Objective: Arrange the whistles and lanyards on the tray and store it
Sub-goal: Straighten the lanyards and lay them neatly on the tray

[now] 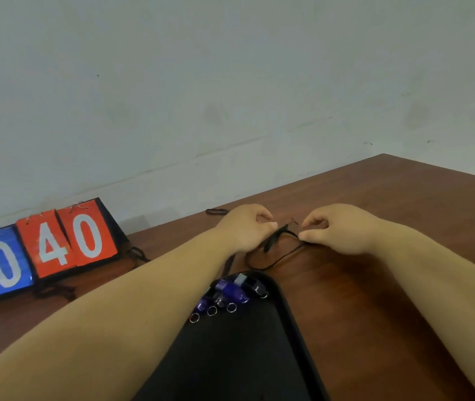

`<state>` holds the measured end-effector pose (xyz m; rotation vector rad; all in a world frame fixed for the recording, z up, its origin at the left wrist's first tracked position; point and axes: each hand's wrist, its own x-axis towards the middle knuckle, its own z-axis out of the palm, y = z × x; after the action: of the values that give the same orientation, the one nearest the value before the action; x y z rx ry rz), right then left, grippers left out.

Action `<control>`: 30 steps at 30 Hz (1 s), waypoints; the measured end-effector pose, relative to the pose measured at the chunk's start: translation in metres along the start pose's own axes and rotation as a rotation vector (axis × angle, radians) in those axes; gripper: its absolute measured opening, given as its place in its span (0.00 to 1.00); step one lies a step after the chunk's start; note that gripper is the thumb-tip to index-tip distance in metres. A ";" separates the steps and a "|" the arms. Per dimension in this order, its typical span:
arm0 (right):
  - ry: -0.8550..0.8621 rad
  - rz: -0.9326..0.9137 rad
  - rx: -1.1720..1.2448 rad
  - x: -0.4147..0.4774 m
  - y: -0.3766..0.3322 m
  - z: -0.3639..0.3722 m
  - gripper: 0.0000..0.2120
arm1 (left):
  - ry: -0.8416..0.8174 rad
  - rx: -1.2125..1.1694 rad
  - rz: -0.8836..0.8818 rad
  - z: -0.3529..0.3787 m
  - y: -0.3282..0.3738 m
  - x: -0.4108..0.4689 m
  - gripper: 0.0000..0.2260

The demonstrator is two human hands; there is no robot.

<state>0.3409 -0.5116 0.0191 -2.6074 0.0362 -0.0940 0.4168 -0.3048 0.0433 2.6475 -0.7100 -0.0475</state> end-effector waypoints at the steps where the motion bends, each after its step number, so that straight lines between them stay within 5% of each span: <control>1: 0.012 -0.005 -0.008 0.001 0.001 0.003 0.19 | 0.012 -0.008 -0.018 0.005 0.000 0.007 0.14; 19: 0.040 0.049 -0.004 0.026 0.008 0.025 0.07 | 0.000 -0.147 -0.157 0.035 0.007 0.037 0.06; 30: 0.079 -0.110 0.327 -0.010 -0.023 0.006 0.07 | 0.242 -0.863 -0.116 -0.029 0.016 -0.013 0.06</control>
<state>0.3318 -0.4883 0.0249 -2.2766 -0.0878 -0.2231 0.4020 -0.3001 0.0756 1.8178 -0.3357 -0.0497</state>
